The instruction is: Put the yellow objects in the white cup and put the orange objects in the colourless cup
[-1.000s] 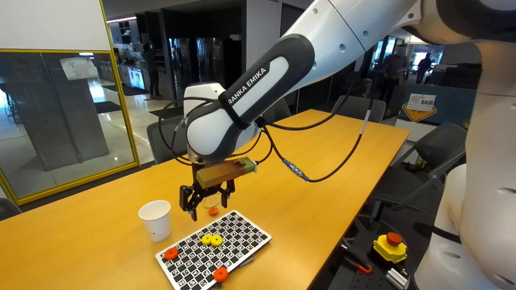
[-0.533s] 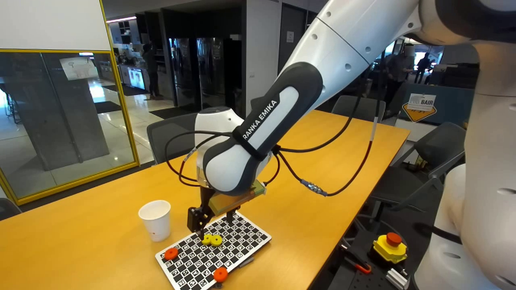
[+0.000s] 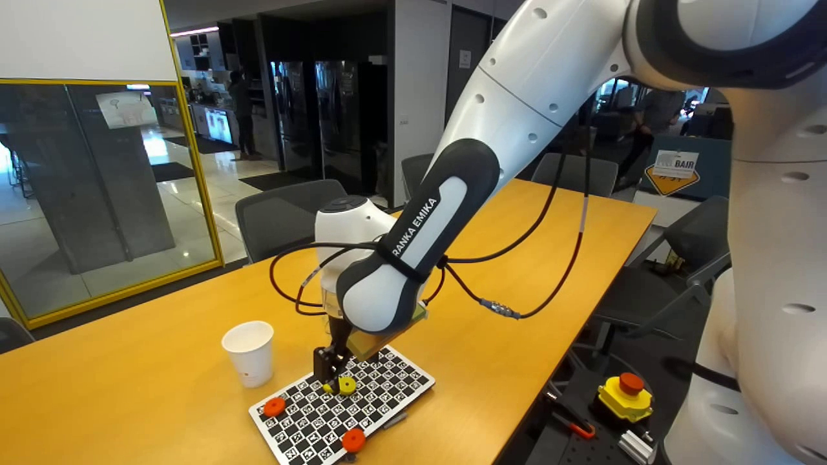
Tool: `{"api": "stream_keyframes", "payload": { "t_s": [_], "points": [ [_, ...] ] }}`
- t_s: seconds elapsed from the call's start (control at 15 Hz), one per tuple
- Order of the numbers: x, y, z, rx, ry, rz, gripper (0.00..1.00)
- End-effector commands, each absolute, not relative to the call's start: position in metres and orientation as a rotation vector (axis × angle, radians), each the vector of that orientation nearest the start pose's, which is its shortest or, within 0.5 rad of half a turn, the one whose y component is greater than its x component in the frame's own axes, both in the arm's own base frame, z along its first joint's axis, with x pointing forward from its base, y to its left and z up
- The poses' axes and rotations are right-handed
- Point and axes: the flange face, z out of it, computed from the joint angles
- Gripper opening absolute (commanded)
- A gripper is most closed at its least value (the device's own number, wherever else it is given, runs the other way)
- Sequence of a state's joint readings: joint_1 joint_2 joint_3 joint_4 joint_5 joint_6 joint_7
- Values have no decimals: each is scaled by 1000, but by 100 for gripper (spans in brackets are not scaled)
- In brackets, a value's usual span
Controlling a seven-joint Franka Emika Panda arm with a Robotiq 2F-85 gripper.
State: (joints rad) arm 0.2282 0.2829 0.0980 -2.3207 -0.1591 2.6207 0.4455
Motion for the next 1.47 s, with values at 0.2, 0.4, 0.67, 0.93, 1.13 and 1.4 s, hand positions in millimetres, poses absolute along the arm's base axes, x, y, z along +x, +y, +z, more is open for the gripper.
{"api": "stream_keyframes", "payload": {
  "t_s": [0.2,0.4,0.67,0.93,1.13,1.4],
  "points": [
    [519,181,202,-3186,-93,-79,100],
    [525,180,197,-3184,-98,-76,100],
    [530,178,191,-3183,-111,-68,100],
    [533,177,186,-3183,-121,-59,100],
    [533,176,184,-3185,-132,-53,100],
    [531,176,186,-3184,-150,-51,100]
  ]
}}
